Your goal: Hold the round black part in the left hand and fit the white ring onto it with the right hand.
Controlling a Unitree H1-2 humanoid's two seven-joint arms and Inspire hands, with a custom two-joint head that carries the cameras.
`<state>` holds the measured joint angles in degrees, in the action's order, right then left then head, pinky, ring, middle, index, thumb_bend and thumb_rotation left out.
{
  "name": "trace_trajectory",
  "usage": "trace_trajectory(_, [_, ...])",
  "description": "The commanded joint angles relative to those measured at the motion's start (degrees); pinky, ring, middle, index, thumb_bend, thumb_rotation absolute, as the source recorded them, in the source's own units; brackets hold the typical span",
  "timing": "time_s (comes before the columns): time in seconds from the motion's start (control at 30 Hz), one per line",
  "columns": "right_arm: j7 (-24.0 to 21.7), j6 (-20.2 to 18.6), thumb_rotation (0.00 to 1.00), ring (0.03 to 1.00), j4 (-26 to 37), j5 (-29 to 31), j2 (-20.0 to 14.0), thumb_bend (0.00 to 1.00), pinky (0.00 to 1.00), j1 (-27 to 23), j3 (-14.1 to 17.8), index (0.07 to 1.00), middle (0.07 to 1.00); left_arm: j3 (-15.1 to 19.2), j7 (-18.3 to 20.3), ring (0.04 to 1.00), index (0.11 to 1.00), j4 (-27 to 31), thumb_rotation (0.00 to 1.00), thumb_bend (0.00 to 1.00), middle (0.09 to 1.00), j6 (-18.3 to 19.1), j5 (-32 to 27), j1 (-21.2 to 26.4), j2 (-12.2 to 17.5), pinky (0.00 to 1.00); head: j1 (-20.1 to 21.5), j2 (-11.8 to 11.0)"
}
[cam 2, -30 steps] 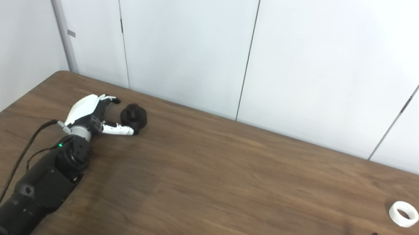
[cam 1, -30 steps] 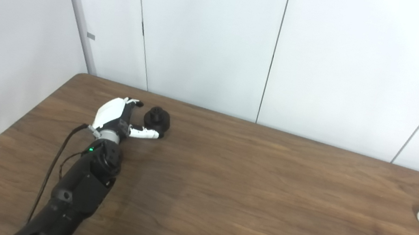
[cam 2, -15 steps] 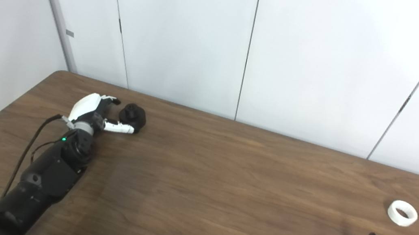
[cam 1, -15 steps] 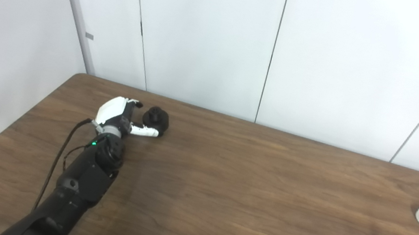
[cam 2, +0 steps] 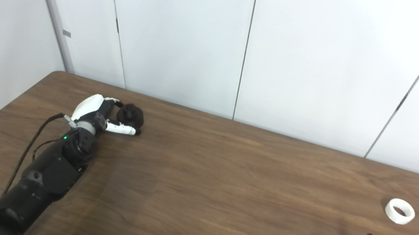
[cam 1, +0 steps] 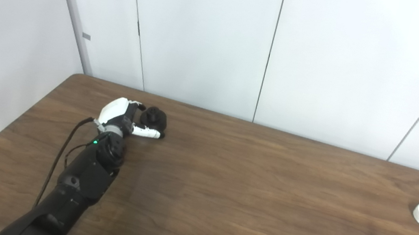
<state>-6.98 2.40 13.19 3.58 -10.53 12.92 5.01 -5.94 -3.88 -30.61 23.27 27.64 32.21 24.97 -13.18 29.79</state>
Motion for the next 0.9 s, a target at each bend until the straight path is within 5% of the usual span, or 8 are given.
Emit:
trace_trajectory(0.0, [0.5,-1.2,1.00,1.000,0.3,-0.1,-0.1,0.59,1.00,1.3,0.2,0.974,0.970,-0.2,0.2,1.000,0.824,1.4,0.33,0.93,0.957,-1.2,-0.3,2.7,0.6,1.00,0.0,0.2])
trace_trajectory(0.73, [0.2,-1.4,1.00,1.000,0.6,0.1,-0.3,0.62,1.00,1.2,0.1,0.977,0.976,-0.8,-1.6,0.998,0.775,0.4,0.31,0.89,0.927,-1.9,0.3,2.5,0.9,1.00,-0.1,0.1])
trace_trajectory(0.87, [0.2,-1.3,1.00,1.000,0.7,-0.2,-0.3,0.61,1.00,1.2,0.1,0.978,0.976,1.6,-5.4,0.961,0.700,0.3,0.19,0.85,0.886,-4.6,-1.0,1.8,-0.2,0.96,-0.1,0.1])
